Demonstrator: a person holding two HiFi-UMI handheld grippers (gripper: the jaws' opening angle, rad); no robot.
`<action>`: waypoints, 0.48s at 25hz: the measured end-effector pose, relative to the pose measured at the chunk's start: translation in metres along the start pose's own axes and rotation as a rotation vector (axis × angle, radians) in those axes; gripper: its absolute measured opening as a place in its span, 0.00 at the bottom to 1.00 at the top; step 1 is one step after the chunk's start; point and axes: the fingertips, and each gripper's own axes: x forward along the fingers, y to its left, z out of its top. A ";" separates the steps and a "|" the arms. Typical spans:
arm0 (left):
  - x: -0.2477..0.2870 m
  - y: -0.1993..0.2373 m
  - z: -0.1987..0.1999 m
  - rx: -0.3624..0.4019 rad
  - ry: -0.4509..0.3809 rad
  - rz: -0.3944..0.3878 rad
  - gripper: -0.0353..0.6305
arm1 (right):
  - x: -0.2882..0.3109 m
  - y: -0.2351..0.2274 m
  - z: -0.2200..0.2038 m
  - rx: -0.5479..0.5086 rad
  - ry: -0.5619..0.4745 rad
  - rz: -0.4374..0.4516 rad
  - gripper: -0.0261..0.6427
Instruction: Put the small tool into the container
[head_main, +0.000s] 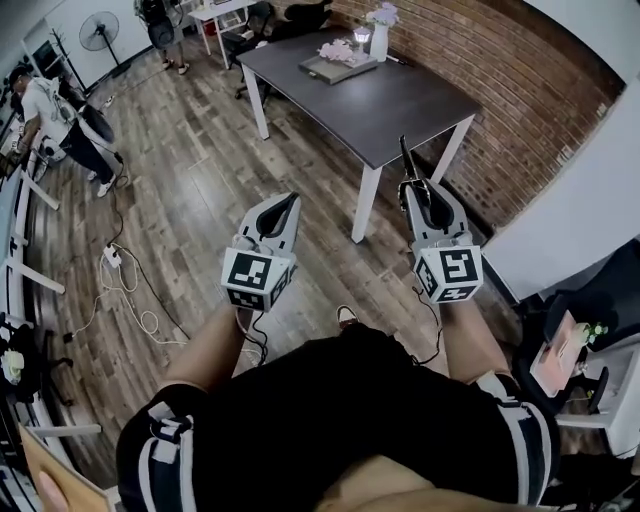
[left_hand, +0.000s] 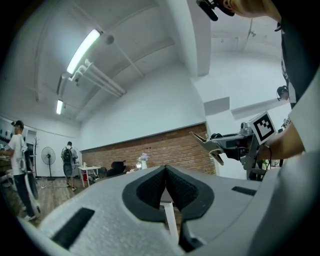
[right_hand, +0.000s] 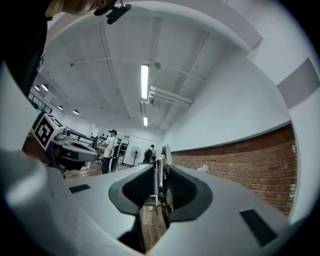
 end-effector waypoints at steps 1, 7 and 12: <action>0.014 0.006 -0.001 0.005 -0.005 0.016 0.07 | 0.013 -0.008 -0.004 -0.005 -0.007 0.015 0.17; 0.060 0.024 0.023 0.067 -0.070 0.044 0.07 | 0.069 -0.049 0.001 -0.027 -0.028 0.055 0.17; 0.045 0.047 0.015 0.025 -0.054 0.084 0.07 | 0.090 -0.041 0.004 -0.013 -0.044 0.048 0.17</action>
